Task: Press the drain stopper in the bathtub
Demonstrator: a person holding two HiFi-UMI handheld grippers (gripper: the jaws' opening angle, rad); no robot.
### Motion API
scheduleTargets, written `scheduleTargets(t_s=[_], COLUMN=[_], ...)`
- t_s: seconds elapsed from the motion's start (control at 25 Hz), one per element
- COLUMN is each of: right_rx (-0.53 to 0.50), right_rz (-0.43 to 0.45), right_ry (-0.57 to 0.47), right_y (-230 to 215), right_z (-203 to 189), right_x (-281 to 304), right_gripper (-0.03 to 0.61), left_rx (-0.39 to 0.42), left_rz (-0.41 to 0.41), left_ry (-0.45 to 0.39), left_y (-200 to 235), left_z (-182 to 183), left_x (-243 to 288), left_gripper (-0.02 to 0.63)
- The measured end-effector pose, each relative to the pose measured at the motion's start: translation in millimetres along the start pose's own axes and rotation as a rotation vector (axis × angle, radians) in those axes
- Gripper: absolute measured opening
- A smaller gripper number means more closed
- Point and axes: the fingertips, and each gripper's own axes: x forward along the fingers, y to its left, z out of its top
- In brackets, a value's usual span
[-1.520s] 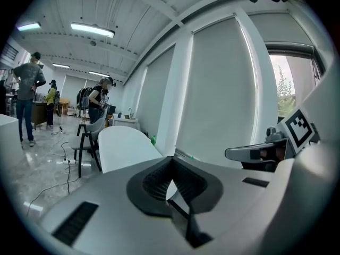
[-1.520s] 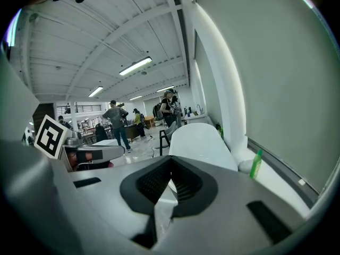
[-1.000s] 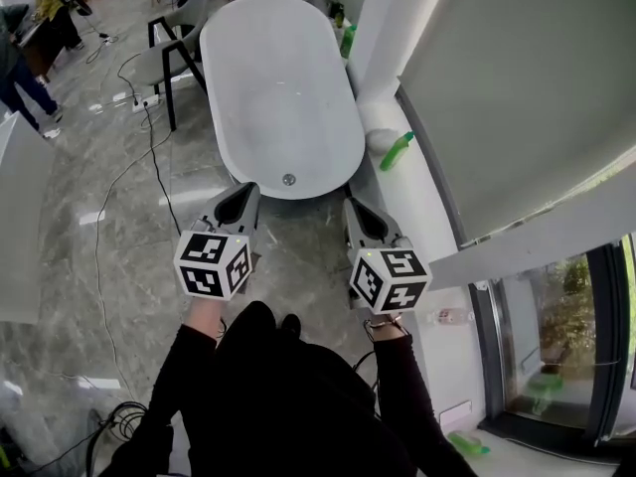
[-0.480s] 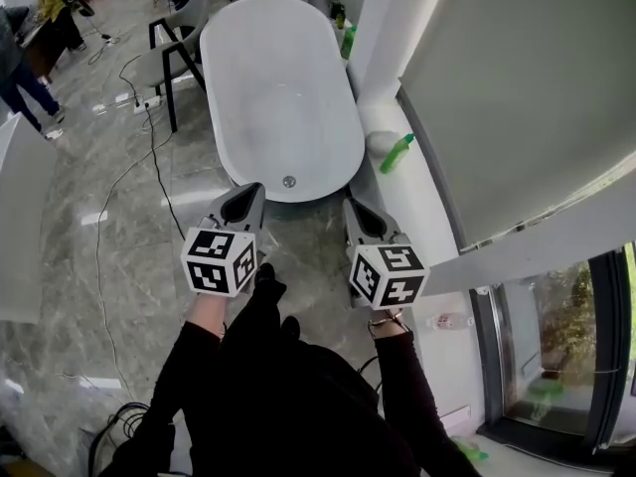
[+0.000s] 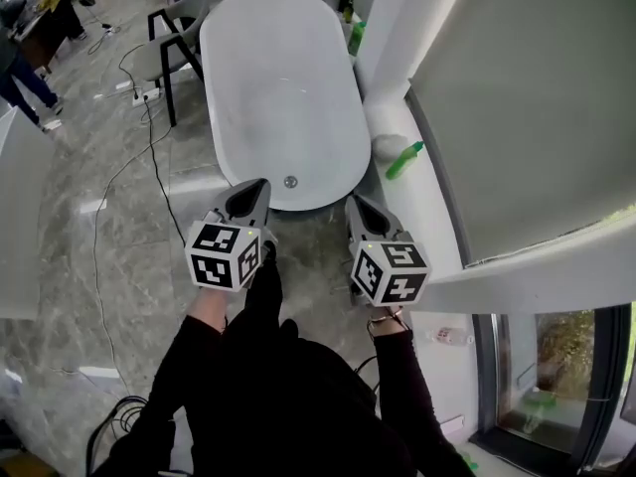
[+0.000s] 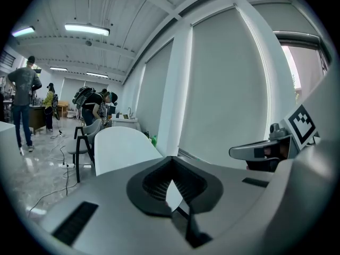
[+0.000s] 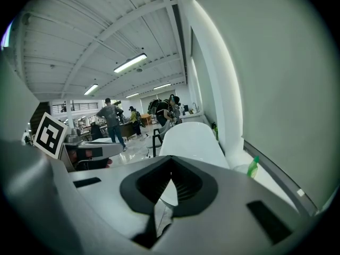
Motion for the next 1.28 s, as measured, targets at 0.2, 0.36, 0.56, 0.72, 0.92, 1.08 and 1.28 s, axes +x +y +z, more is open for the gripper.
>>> scheduleTargets(t_s=[0.2,0.36,0.56,0.72,0.92,1.08,1.28], right_rx=[0.006,0.007,0.026,0.047,0.072,0.086,0.090], right_rz=[-0.005,-0.011,-0.020,-0.042,-0.066,-0.079,-0.091], right_ry=[0.034,0.074,0.126,0.177,0.219,0.258,0.301], right_y=[-8.2,-14.6,-27.0,-37.1,-48.8,-55.1,-61.8], right_z=[-2.4,-2.0,0.5,1.9,2.0,-4.7,-11.4], right_x=[40.9,81.2,136.8,182.3,226.6,253.4,282.2], right_gripper=[0.003,0.002,0.002,0.003,0.002,0.002,0.002], left_rx=[-0.011,-0.017,-0.039,-0.055,-0.089,-0.101,-0.104], left_rz=[-0.005,-0.013,-0.031,-0.058,-0.071,-0.082,-0.102], left_ry=[0.040,0.078,0.140,0.200,0.264,0.295,0.341], left_y=[25.7,52.4,85.4,112.4,142.9,160.4,176.9], left_z=[-12.4,-17.4,-25.0,-35.3,-49.5,-55.8,-67.5], left_x=[34.3,66.9,113.8,148.7,186.9,210.1,233.3], left_gripper=[0.003,0.003,0.003,0.003,0.003,0.003,0.003])
